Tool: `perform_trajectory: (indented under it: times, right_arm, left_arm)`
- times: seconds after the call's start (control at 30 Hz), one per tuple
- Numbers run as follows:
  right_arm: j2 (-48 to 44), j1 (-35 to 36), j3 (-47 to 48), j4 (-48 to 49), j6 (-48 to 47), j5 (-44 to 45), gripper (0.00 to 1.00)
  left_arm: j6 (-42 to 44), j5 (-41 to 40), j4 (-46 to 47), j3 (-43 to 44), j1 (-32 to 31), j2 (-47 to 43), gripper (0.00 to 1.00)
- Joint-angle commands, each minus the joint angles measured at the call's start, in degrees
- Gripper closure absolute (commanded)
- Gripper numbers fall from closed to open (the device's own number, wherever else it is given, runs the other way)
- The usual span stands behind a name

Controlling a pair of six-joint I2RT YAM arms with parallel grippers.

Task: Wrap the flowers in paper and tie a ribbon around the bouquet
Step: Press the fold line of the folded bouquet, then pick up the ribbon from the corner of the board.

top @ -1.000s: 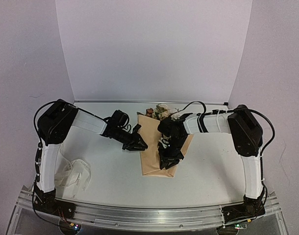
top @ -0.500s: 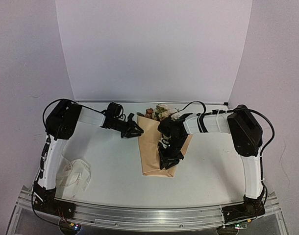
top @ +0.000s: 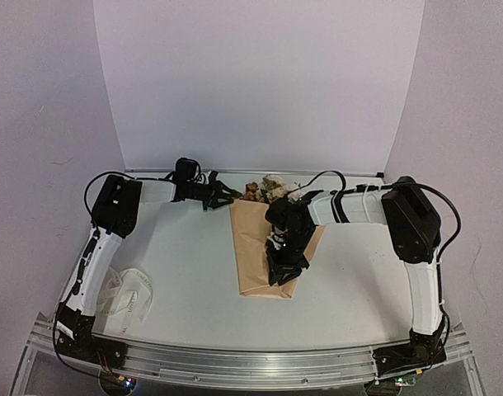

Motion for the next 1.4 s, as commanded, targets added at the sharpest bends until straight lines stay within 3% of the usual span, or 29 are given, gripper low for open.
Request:
perform_trajectory:
  times: [0.0,0.13,0.3,0.47,0.67,0.9,1.07,1.17,1.37]
  right_arm:
    - [2.0,0.1,-0.1,-1.1,-0.6,1.4,0.73]
    - [-0.1,0.1,0.9,-1.7,-0.5,1.2,0.66]
    - [-3.5,0.1,3.5,-2.6,-0.1,0.5,0.56]
    - [-6.4,0.1,6.1,-3.0,0.2,-0.4,0.5]
    - [-8.9,0.1,6.4,-3.0,0.0,0.5,0.42]
    - [-11.3,0.1,5.2,-2.9,-0.4,1.7,0.38]
    - [-15.0,0.1,1.7,-0.5,-0.5,3.1,0.35]
    - [-16.8,0.1,-0.7,0.9,-0.4,4.0,0.35]
    - [-18.3,0.2,-3.1,2.8,-0.1,3.8,0.35]
  left_arm:
    - [-2.8,2.0,2.1,6.6,1.2,0.4,0.69]
    - [0.9,-1.3,1.5,-1.6,2.6,-9.2,0.66]
    - [7.8,-9.8,-1.7,-20.5,2.9,-25.4,0.61]
    - [7.4,-20.5,-3.7,-42.0,2.5,-42.3,0.55]
    - [5.2,-32.8,-9.7,-59.9,0.8,-58.7,0.51]
    - [-1.7,-48.7,-24.0,-71.4,-4.4,-72.4,0.44]
    - [-11.2,-59.4,-35.5,-77.6,-9.0,-81.2,0.4]
    - [-13.8,-62.0,-37.1,-81.5,-9.6,-85.4,0.39]
    - [-14.2,-66.8,-35.4,-81.9,-8.5,-83.8,0.37]
